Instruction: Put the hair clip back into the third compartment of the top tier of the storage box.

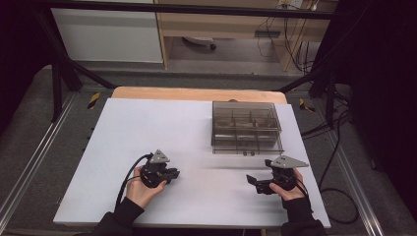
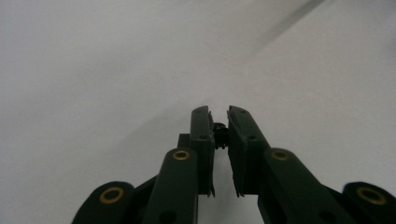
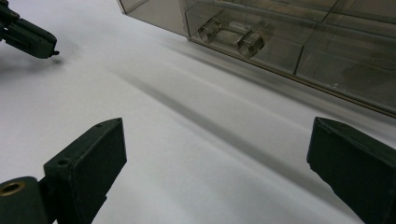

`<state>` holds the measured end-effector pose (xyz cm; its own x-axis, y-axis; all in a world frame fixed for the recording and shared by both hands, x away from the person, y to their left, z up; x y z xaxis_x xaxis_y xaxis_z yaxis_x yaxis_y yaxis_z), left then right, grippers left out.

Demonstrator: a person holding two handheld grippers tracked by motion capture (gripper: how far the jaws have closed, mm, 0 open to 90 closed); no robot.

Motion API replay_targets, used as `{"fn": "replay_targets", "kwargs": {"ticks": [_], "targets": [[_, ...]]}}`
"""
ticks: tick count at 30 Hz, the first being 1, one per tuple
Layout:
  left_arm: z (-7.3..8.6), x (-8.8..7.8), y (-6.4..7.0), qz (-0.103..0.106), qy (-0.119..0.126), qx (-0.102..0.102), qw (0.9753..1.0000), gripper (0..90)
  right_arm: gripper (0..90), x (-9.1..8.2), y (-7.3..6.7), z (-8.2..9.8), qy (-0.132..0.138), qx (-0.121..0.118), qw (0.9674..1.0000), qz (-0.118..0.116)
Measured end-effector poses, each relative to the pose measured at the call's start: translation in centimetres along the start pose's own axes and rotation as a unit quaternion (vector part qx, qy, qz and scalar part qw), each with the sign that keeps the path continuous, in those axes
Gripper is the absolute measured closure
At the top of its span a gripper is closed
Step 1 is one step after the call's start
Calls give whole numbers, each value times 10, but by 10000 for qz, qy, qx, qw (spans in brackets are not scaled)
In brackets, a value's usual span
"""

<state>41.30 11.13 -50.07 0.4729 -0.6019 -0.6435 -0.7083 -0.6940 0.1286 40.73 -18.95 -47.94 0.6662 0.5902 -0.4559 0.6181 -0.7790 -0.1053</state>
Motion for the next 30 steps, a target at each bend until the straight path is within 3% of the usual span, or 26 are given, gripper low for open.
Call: {"fn": "replay_targets", "kwargs": {"ticks": [30], "targets": [[-8,-9,6,117,106,81,9998,804,52,0,0,0,-12,3,10000,-7]]}}
Point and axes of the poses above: each handheld gripper's, and its own axes: x roughly forward along the jaws, z roughly out of its underside, y roughly to its right, the point moved 9 cm from there along x, roughly forward along the jaws, and after that the axes turned 5 degrees about y, right-handed, at the moved point
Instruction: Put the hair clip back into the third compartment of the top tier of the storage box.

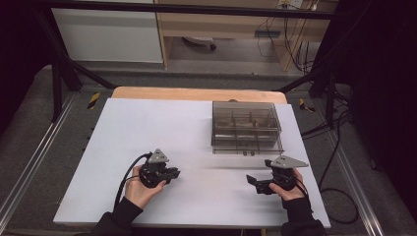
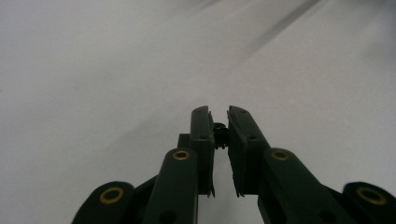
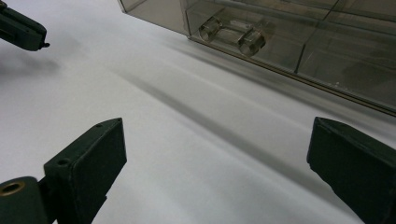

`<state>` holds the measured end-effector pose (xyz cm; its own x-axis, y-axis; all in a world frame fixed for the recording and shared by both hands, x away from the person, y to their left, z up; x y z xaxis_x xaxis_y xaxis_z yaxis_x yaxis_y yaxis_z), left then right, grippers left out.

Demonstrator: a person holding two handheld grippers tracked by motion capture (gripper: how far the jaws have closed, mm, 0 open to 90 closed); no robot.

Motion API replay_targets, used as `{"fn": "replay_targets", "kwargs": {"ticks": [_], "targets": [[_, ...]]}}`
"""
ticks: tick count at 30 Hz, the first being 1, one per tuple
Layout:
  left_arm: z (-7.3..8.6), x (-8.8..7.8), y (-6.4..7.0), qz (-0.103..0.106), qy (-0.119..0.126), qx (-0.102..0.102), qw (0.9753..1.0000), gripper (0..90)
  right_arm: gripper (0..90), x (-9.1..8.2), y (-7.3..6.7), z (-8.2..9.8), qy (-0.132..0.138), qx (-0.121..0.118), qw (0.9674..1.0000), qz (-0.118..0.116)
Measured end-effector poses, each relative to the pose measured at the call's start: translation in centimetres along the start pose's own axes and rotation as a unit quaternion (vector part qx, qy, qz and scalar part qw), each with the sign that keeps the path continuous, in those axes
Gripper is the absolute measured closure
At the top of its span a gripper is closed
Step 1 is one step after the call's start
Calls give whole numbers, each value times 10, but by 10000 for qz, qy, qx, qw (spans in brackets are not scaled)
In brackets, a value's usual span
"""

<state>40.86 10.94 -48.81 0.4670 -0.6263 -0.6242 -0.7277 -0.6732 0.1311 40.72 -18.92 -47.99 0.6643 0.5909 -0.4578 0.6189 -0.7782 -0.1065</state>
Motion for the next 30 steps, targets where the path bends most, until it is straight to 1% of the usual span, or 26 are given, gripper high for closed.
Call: {"fn": "replay_targets", "kwargs": {"ticks": [19,30], "targets": [[-7,-6,2,36,55,31,10000,803,52,0,0,0,-6,4,10000,-12],[-13,-9,6,68,69,95,9999,804,52,-1,0,0,13,13,10000,-10]]}}
Point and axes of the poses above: each handheld gripper's, and its own axes: x roughly forward along the jaws, z roughly out of its underside, y roughly to its right, the point moved 9 cm from there along x, roughly forward along the jaws, and after that the axes turned 5 degrees about y, right-handed, at the moved point
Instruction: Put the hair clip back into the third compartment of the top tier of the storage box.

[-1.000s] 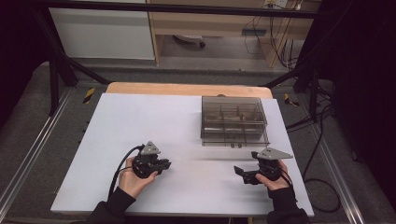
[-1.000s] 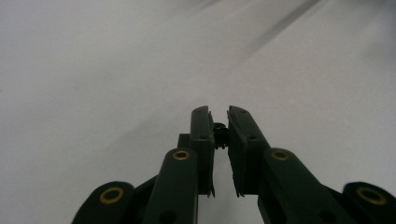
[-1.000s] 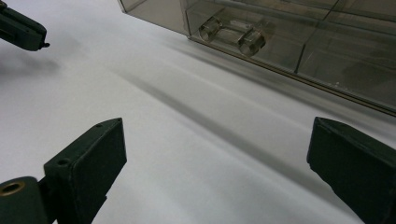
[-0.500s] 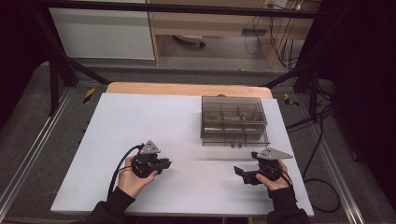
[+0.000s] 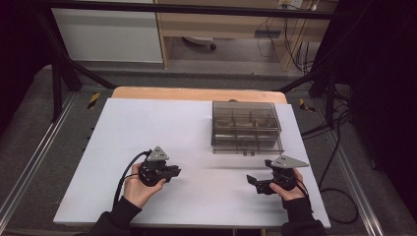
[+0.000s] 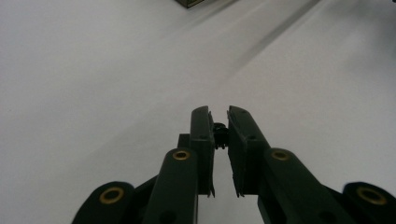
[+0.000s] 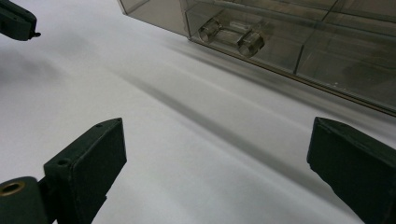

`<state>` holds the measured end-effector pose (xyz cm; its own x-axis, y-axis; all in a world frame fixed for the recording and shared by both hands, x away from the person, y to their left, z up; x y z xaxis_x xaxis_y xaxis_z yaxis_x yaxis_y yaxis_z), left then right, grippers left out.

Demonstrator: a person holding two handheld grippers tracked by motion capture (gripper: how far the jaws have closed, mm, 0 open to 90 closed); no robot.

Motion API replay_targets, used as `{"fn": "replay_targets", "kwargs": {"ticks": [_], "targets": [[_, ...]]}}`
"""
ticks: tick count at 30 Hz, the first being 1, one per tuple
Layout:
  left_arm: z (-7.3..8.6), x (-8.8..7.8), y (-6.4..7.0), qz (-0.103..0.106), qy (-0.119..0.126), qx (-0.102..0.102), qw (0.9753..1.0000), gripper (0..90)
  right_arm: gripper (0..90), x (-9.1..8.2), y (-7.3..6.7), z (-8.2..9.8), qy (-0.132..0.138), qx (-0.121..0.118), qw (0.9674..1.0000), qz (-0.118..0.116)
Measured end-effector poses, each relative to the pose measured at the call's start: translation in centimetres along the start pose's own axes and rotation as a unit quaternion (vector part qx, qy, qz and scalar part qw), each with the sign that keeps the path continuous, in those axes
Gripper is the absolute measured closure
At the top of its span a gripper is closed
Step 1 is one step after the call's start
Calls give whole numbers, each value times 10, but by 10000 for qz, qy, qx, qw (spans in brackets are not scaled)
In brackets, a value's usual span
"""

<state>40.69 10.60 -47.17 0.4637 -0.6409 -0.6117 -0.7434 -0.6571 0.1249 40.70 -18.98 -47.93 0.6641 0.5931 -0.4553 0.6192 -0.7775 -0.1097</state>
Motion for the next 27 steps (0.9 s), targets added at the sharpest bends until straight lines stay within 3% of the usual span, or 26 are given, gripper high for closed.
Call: {"fn": "replay_targets", "kwargs": {"ticks": [27], "targets": [[-20,-1,9,128,96,135,9998,803,52,0,0,0,4,-2,10000,-11]]}}
Point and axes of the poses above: each handheld gripper's, and its own axes: x roughly forward along the jaws, z roughly out of its underside, y roughly to its right, the point moved 9 cm from there along x, roughly forward along the jaws, and after that the axes turned 5 degrees about y, right-handed, at the moved point
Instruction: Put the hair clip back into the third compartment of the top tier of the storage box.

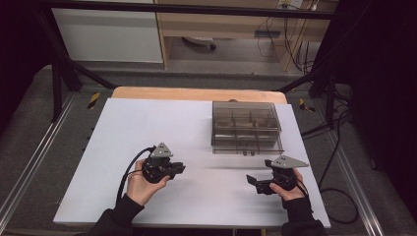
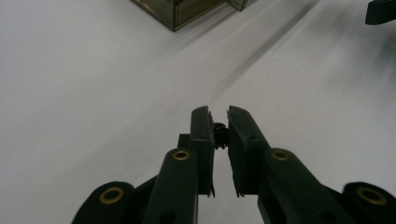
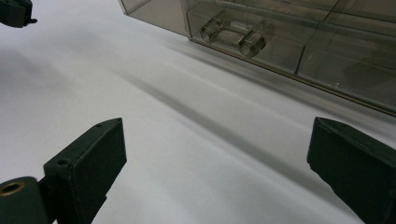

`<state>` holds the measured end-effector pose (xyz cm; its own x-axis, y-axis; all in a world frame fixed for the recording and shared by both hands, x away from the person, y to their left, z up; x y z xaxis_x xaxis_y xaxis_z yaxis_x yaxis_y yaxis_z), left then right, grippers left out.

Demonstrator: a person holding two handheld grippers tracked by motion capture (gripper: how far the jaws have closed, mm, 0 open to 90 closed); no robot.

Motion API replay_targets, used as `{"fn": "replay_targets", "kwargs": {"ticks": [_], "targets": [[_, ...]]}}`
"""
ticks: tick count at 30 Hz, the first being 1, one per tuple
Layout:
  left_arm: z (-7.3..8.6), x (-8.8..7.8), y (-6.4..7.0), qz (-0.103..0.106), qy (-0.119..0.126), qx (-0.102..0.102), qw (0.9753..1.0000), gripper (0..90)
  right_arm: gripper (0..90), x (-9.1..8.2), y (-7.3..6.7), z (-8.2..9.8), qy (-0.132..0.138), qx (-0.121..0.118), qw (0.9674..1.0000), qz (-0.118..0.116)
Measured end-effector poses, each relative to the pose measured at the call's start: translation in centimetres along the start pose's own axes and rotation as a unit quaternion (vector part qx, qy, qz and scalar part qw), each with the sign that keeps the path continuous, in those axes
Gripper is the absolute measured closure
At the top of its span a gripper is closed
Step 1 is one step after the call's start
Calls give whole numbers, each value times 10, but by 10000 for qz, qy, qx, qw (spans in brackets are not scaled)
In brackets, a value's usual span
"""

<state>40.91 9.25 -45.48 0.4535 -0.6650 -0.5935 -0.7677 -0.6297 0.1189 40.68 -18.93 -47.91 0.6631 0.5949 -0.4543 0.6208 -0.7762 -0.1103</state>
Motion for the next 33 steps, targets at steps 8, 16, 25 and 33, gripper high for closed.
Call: {"fn": "replay_targets", "kwargs": {"ticks": [8,16,25,33], "targets": [[-5,1,2,36,-7,113,9999,803,52,0,0,0,-8,-2,10000,7],[-13,3,5,64,40,134,9999,803,52,0,0,0,-9,-4,10000,2],[-20,3,6,74,67,170,9998,803,52,0,0,0,-12,-5,10000,-3],[-28,2,7,92,92,197,9997,804,52,0,0,0,-15,-7,10000,-6]]}}
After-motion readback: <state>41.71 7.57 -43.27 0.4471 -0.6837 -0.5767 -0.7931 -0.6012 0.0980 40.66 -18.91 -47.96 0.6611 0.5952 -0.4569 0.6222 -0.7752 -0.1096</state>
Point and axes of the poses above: each handheld gripper's, and its own axes: x roughly forward along the jaws, z roughly out of its underside, y roughly to its right, the point moved 9 cm from there along x, roughly forward along the jaws, and after that the axes turned 5 degrees about y, right-handed, at the moved point
